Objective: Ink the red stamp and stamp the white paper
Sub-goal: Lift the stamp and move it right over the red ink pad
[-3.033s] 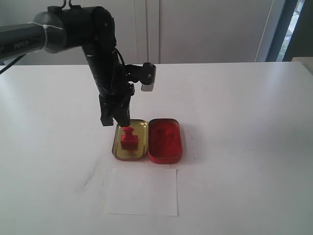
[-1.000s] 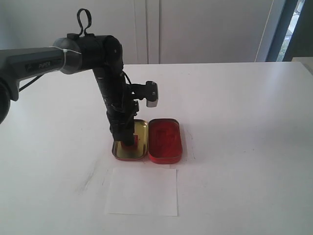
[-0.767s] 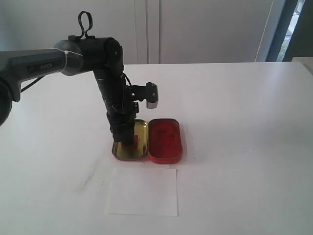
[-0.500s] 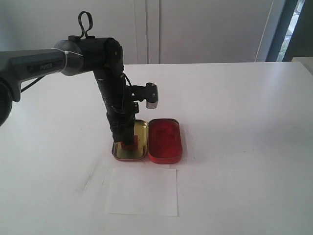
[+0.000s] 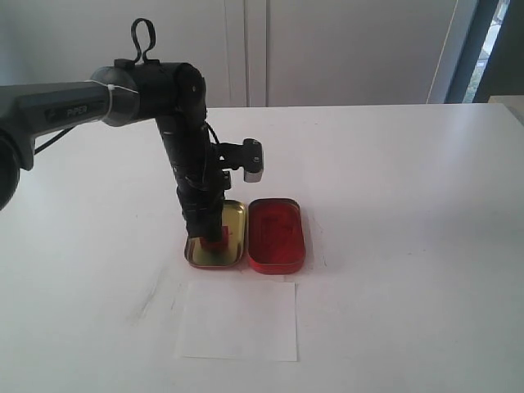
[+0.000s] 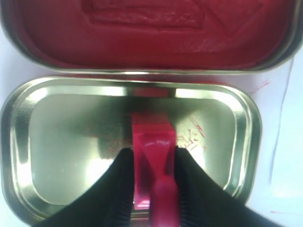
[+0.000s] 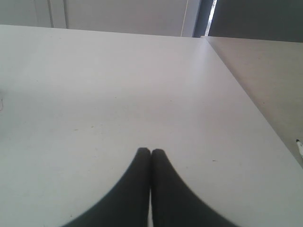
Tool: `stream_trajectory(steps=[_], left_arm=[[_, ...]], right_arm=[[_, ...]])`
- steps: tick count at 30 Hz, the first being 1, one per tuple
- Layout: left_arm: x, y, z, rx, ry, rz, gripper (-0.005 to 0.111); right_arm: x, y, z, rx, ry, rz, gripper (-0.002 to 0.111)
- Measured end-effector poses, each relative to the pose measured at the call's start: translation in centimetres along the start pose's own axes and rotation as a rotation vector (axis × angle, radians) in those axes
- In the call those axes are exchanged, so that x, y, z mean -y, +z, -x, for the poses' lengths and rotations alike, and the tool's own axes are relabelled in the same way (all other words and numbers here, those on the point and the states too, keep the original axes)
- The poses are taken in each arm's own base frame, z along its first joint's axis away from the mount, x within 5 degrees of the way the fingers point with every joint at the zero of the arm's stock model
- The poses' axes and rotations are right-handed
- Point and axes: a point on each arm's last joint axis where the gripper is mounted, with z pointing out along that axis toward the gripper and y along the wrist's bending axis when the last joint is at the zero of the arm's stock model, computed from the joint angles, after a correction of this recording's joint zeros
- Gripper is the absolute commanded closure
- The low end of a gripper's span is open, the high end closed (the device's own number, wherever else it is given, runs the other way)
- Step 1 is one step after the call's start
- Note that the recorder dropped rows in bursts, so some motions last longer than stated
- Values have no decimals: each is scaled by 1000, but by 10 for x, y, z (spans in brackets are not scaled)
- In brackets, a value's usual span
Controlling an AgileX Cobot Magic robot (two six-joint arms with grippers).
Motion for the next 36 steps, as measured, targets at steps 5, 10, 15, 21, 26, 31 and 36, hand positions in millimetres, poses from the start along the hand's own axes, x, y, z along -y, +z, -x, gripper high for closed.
stream_trajectory(steps=[5, 10, 15, 21, 26, 31, 36], left_arm=[[1, -4, 0, -2, 1, 1, 107], [3, -11, 0, -6, 5, -2, 107], [6, -26, 2, 7, 11, 19, 107], [10, -34, 2, 3, -8, 9, 107], [13, -45, 3, 10, -82, 19, 107], [23, -46, 14, -2, -81, 15, 107], [31, -52, 27, 2, -54, 34, 107]], right_arm=[[0, 0, 0, 0, 0, 0, 108], [0, 0, 0, 0, 0, 0, 108], [0, 0, 0, 0, 0, 0, 108], [0, 0, 0, 0, 0, 0, 108], [0, 0, 0, 0, 0, 0, 108], [0, 0, 0, 0, 0, 0, 108], [0, 0, 0, 0, 0, 0, 108]])
